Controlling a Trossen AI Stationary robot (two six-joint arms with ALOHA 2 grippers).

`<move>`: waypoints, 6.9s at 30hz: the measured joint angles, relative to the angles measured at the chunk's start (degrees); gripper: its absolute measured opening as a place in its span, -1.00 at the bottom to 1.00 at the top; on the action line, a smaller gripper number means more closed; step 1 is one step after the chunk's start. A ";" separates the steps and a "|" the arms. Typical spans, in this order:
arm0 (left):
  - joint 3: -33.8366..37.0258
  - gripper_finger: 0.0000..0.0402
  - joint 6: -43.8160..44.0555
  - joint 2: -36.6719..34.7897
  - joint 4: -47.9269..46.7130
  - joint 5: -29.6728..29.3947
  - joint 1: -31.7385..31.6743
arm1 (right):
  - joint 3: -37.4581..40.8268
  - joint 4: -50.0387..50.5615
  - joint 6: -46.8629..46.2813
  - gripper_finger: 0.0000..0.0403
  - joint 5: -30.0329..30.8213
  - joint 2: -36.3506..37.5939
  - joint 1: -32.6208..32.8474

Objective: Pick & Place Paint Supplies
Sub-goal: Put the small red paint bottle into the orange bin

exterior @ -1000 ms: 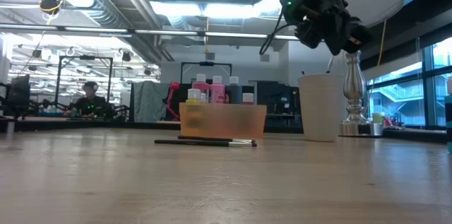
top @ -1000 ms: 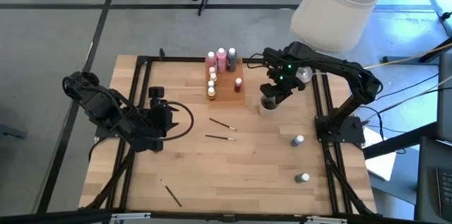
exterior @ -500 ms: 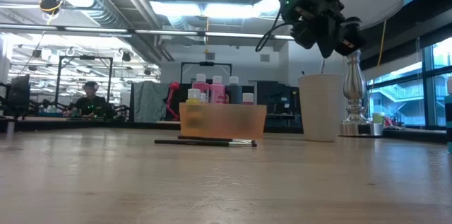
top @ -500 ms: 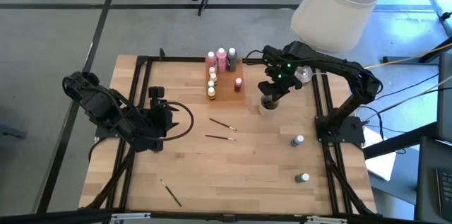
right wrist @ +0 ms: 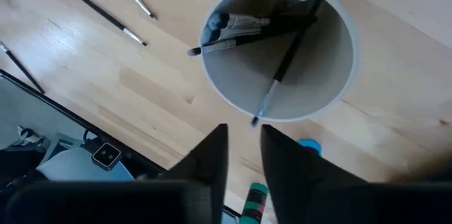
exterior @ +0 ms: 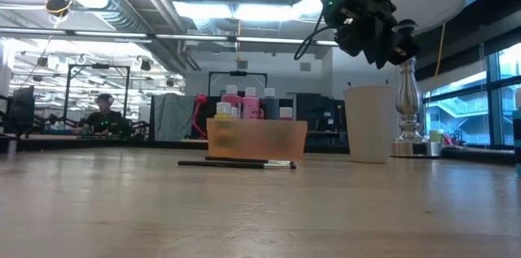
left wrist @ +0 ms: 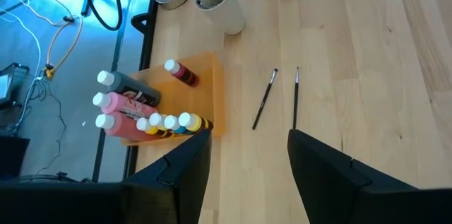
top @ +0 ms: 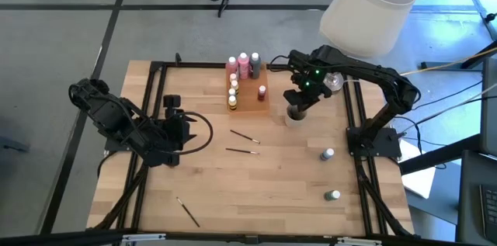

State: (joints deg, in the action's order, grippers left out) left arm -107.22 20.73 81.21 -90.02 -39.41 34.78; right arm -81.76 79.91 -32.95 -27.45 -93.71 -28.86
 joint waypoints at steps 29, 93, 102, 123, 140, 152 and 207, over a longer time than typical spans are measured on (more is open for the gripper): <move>0.00 -0.08 -0.90 0.00 0.00 -0.10 -0.02 | -25.68 10.10 -3.74 0.06 0.17 1.65 5.32; 24.19 -0.08 59.54 -0.83 0.00 42.45 7.72 | -29.33 -4.85 -9.44 0.05 30.46 2.03 49.92; 32.05 -0.08 51.83 -0.83 0.02 44.55 1.98 | -29.31 -5.89 -8.15 0.05 28.93 2.01 49.99; 44.06 -0.08 36.95 -3.92 6.84 47.55 -5.04 | -29.27 -7.57 -8.15 0.05 25.23 -2.35 50.45; 53.37 -0.08 35.57 -13.67 14.56 46.65 -6.88 | -29.29 -8.98 -9.57 0.05 25.30 -2.80 49.78; 53.40 -0.08 36.53 -13.31 14.67 46.58 -6.87 | -29.29 -9.96 -9.92 0.06 25.33 -2.78 48.96; 57.07 -0.08 39.57 -13.25 18.45 47.72 -6.75 | -29.29 -11.20 -10.12 0.05 25.30 -2.73 48.70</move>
State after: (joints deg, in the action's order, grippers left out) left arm -50.15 60.29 67.96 -71.57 8.32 28.03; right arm -111.04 68.71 -43.07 -2.15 -96.44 19.84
